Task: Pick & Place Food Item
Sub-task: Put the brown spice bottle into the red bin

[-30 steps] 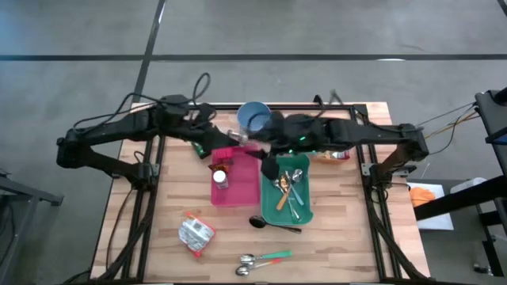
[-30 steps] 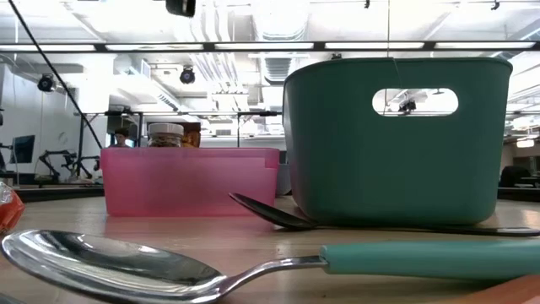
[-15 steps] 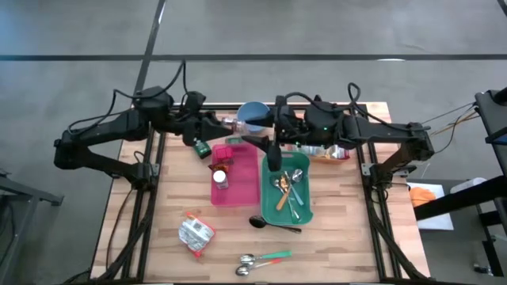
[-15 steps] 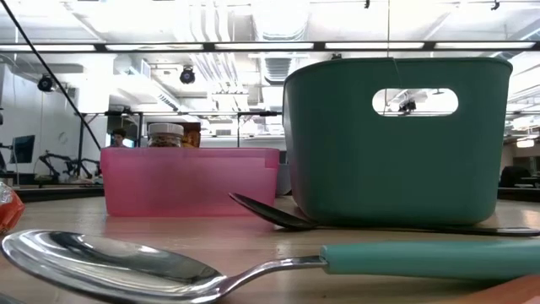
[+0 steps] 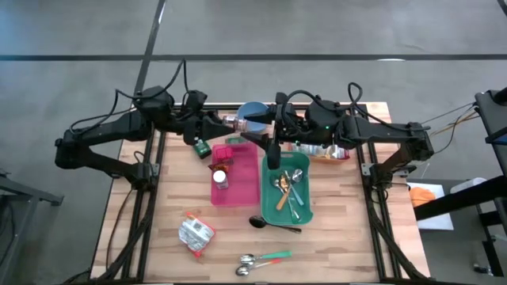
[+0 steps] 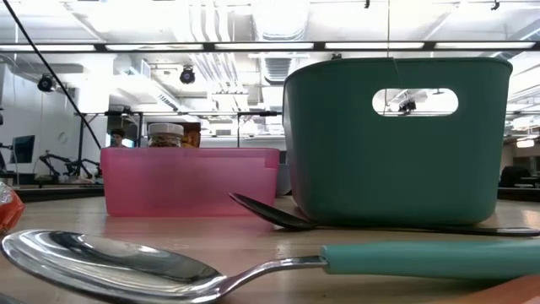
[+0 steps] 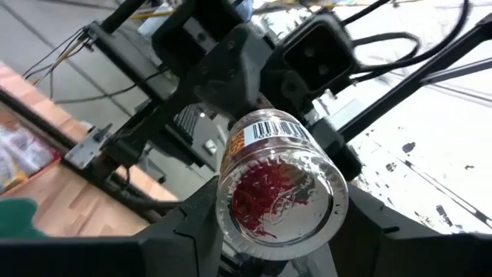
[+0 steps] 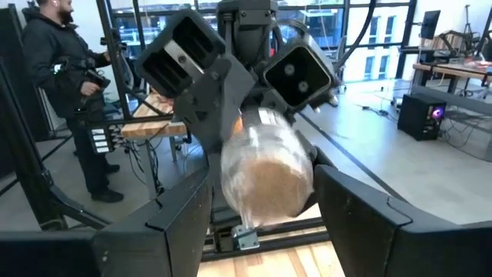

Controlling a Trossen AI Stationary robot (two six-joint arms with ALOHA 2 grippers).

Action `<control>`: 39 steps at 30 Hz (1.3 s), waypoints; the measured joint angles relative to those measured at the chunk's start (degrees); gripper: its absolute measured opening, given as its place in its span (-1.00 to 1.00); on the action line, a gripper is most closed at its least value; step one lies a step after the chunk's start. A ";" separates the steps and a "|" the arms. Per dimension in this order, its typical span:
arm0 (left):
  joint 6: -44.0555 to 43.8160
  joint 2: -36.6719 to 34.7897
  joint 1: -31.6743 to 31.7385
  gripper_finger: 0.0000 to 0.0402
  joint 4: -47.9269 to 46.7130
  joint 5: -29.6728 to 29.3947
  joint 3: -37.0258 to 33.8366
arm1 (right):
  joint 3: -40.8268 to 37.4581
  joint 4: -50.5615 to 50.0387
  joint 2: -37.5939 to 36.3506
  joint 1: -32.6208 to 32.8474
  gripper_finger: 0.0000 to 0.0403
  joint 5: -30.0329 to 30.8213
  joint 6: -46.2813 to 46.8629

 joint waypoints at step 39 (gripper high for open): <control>-2.89 1.87 0.02 -0.15 4.23 0.46 0.03 | -0.02 0.63 0.07 0.02 -0.17 1.39 -0.60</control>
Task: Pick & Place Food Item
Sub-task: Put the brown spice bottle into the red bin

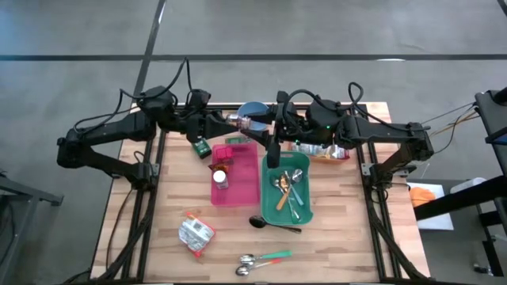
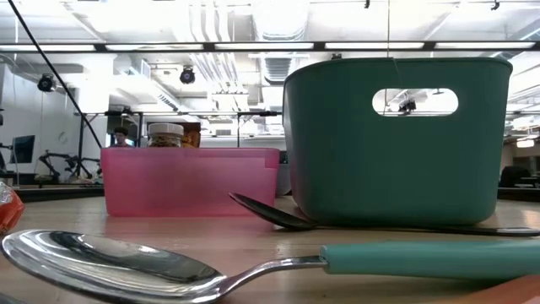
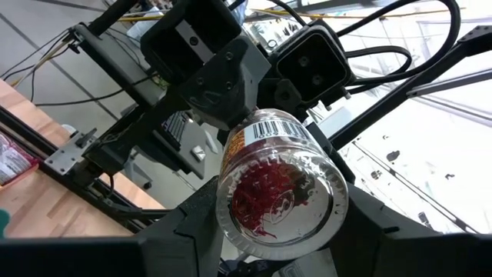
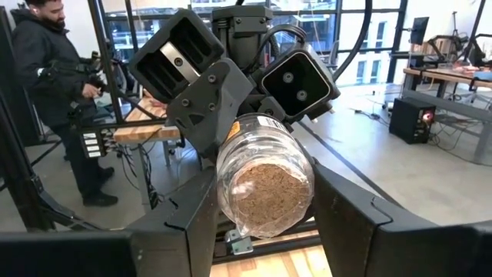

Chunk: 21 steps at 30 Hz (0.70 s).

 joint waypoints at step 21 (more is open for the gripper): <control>0.07 -0.24 -0.04 0.95 -0.48 0.02 0.00 | -0.02 -0.56 0.01 0.00 -0.17 -0.06 0.87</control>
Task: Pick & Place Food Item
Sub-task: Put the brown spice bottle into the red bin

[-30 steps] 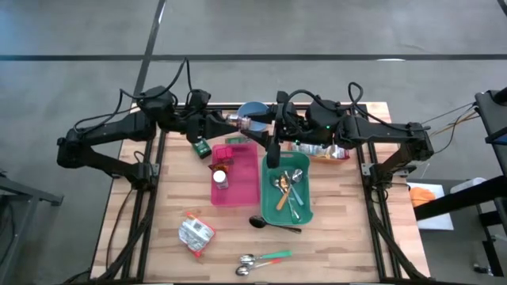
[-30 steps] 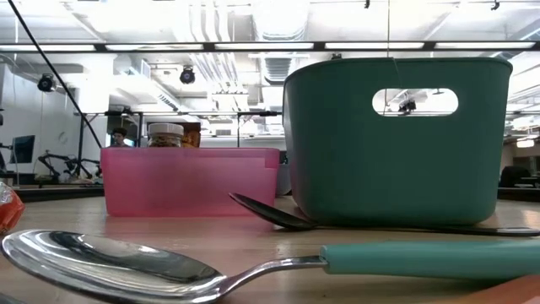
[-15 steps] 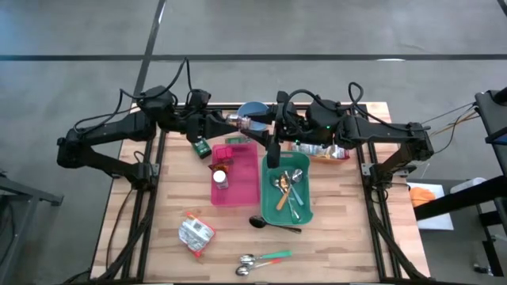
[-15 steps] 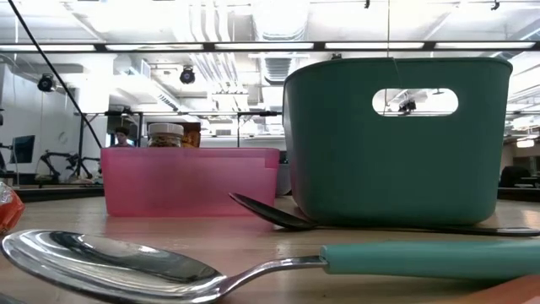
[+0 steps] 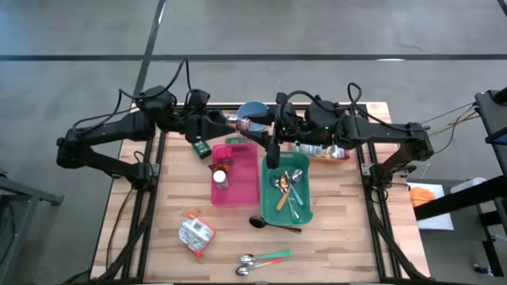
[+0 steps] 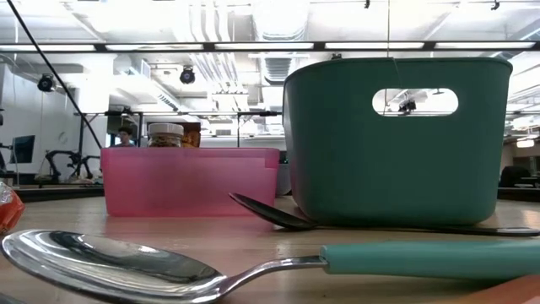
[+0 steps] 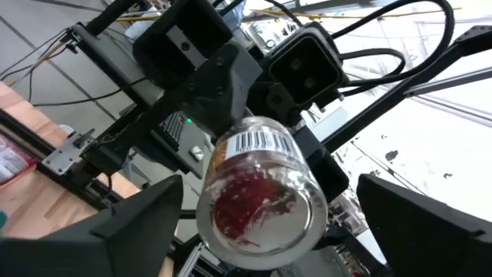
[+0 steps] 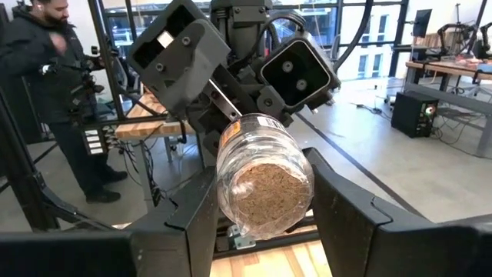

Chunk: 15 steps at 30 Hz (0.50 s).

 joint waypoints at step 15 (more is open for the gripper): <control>0.59 -7.49 2.54 0.77 -28.11 -7.28 0.02 | -0.02 -7.21 0.03 -1.06 -0.17 0.06 6.21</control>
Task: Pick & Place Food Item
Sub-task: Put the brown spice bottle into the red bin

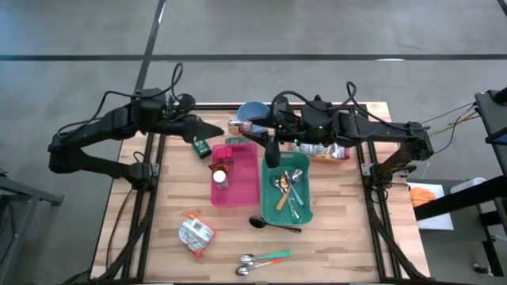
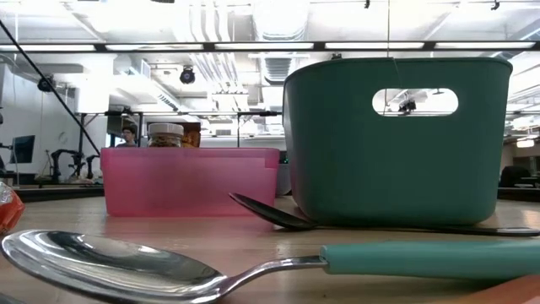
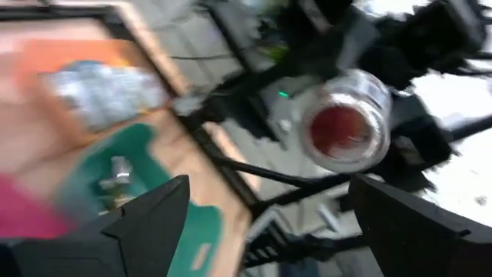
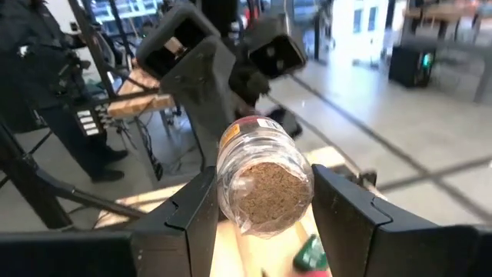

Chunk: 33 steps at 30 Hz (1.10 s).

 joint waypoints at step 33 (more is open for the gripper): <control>1.13 -6.61 0.08 0.77 -22.11 -13.14 0.00 | 0.02 -21.51 10.59 -1.83 -0.17 -15.55 20.80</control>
